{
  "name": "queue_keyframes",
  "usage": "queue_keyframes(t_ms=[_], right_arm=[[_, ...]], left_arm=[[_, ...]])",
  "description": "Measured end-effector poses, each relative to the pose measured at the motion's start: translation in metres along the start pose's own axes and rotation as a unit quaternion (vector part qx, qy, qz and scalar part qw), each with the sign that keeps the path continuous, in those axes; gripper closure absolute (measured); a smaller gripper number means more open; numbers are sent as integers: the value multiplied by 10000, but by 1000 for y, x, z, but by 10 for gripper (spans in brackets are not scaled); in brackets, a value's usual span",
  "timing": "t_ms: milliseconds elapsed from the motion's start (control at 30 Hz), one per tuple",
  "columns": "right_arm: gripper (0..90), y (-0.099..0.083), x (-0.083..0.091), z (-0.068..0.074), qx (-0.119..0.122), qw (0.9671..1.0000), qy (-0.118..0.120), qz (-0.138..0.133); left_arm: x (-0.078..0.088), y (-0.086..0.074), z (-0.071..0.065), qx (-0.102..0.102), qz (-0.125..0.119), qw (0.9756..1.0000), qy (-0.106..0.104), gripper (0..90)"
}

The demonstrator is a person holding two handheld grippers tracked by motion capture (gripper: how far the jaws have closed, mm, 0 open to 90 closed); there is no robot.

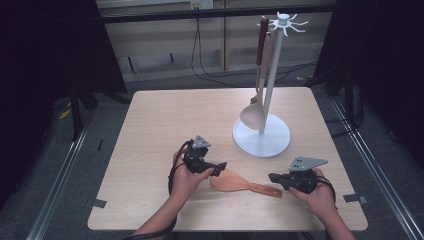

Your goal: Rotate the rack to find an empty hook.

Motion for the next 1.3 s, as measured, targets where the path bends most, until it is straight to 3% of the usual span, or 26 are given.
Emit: queue_keyframes(t_ms=[333,567,667,1000,1300], right_arm=[[900,-14,8,8,39,9998,144,155],[900,-25,7,13,231,9986,204,440],[900,-25,4,13,254,9985,211,431],[900,-11,-17,11,529,9976,177,409],[900,12,-50,12,816,9956,223,395]], left_arm=[[-8,8,-7,-78,-32,9999,-107,67],[-7,12,-9,-86,-85,9999,-113,67],[-6,12,-8,-101,-82,9999,-112,67],[8,3,2,41,-124,9999,31,67],[25,-10,17,235,-125,9994,225,67]])
Point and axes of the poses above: each handheld gripper's, and its own axes: x roughly backward along the jaws, y roughly out of its top, z roughly to its left, the point moved 9 cm from there along -x, roughly forward along the jaws, and after that the axes turned 2 degrees about y, right-handed, at the moved point
